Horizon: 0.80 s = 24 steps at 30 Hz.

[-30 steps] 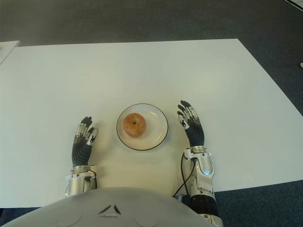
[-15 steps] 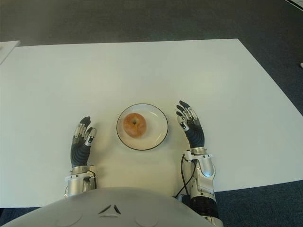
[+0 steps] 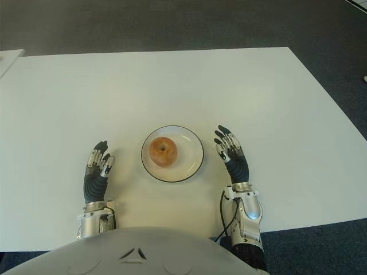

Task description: Put the apples into the plate.

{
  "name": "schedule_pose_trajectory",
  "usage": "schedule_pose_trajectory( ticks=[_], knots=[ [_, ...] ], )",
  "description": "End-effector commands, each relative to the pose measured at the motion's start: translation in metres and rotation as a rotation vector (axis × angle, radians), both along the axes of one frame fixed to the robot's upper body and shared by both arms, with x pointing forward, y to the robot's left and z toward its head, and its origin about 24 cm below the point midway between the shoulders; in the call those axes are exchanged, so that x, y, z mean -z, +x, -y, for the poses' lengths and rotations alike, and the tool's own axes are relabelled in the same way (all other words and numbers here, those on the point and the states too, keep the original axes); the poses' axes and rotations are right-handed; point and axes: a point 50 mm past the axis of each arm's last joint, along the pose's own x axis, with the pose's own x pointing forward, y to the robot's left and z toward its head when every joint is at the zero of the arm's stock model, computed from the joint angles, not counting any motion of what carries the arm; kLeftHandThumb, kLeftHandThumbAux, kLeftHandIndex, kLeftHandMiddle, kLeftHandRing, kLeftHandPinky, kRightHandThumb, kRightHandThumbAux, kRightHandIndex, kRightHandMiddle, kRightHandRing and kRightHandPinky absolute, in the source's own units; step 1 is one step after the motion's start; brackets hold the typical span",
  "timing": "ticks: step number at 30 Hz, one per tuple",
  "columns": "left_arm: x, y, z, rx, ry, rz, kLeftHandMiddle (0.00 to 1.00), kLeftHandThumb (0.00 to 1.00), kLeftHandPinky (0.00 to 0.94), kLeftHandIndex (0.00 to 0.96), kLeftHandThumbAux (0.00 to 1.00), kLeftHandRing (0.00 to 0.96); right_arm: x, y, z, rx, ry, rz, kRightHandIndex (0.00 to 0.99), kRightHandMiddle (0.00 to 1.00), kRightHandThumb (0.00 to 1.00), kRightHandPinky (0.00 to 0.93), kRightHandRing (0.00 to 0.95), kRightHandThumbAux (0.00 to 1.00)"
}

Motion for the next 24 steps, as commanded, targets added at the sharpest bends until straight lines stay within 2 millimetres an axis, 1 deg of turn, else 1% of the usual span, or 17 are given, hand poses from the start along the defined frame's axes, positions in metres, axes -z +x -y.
schedule_pose_trajectory(
  ticks=[1,11,18,24],
  knots=[
    [0.0114,-0.0063,-0.0009,-0.010,-0.009,-0.074,0.121,0.074,0.103,0.132,0.446,0.097,0.0097,-0.0105,0.0018,0.018,0.002,-0.054,0.119,0.101,0.374,0.147,0.096,0.571],
    [0.0109,-0.0074,-0.0016,-0.016,-0.004,-0.057,0.126,0.083,0.112,0.134,0.432,0.106,0.0104,-0.0137,0.0055,0.036,0.000,-0.101,0.117,0.112,0.398,0.174,0.113,0.576],
    [0.0095,-0.0072,-0.0016,-0.013,0.013,-0.049,0.119,0.078,0.091,0.118,0.433,0.099,0.0095,-0.0148,0.0056,0.044,0.002,-0.088,0.128,0.121,0.416,0.183,0.127,0.576],
    [0.0087,-0.0070,-0.0006,-0.007,0.013,-0.051,0.108,0.077,0.075,0.111,0.434,0.086,0.0089,-0.0162,0.0054,0.065,0.015,-0.146,0.115,0.116,0.425,0.192,0.129,0.574]
  ],
)
